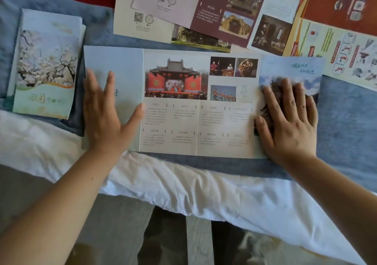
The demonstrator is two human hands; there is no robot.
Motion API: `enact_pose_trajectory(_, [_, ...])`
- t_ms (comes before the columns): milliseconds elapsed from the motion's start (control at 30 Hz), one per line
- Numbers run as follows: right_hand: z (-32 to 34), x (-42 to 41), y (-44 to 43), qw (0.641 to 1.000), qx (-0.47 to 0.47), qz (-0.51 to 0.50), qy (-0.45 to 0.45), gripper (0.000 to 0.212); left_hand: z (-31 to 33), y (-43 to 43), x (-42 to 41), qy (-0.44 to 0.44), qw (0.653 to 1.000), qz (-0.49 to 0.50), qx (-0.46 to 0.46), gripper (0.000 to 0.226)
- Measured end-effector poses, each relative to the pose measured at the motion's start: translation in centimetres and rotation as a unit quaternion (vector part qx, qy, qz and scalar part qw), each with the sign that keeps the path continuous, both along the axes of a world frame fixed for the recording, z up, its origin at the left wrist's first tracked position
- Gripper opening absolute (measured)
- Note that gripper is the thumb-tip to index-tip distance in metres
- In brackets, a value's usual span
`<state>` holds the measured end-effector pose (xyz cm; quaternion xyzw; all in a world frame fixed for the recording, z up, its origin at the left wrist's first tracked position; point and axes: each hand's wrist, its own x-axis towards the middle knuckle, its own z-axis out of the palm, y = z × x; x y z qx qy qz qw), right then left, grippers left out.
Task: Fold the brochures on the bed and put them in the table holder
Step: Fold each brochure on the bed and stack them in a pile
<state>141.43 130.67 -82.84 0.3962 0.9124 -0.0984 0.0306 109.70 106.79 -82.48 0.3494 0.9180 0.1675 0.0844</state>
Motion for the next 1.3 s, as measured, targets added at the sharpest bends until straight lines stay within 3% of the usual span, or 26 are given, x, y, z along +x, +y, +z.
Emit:
enact_pose_trajectory(200, [-0.2, 0.0, -0.1, 1.0, 0.011, 0.001, -0.001, 0.068, 0.8, 1.3, 0.7, -0.064, 0.992, 0.109, 0.029, 0.098])
enact_pose_trajectory(500, [0.0, -0.1, 0.0, 1.0, 0.003, 0.001, -0.018, 0.068, 3.5, 3.9, 3.0, -0.227, 0.967, 0.073, 0.093, 0.102])
enact_pose_trajectory(633, [0.5, -0.2, 0.2, 0.999, -0.013, 0.008, -0.03, 0.067, 4.9, 6.3, 6.7, -0.256, 0.961, 0.045, 0.094, 0.094])
enact_pose_trajectory(833, [0.9, 0.8, 1.0, 0.998, -0.051, 0.027, 0.031, 0.059, 5.1, 10.2, 12.3, -0.213, 0.975, -0.017, 0.062, 0.09])
enact_pose_trajectory(967, [1.0, 2.4, 1.3, 0.999, -0.037, -0.02, -0.022, 0.063, 4.2, 12.7, 15.8, -0.146, 0.987, -0.055, -0.024, 0.095])
enact_pose_trajectory(1100, [0.6, 3.3, 1.2, 0.999, -0.047, -0.023, -0.004, 0.06, 1.7, 13.8, 18.5, -0.05, 0.986, -0.084, -0.134, 0.101])
enact_pose_trajectory(1200, [0.3, 3.3, 1.3, 0.999, -0.043, -0.015, 0.003, 0.059, 0.0, 13.7, 19.5, 0.026, 0.986, -0.078, -0.143, 0.099])
enact_pose_trajectory(1300, [0.1, 3.3, 1.4, 0.999, -0.041, -0.013, 0.006, 0.059, -0.7, 14.0, 19.7, 0.044, 0.986, -0.074, -0.14, 0.096])
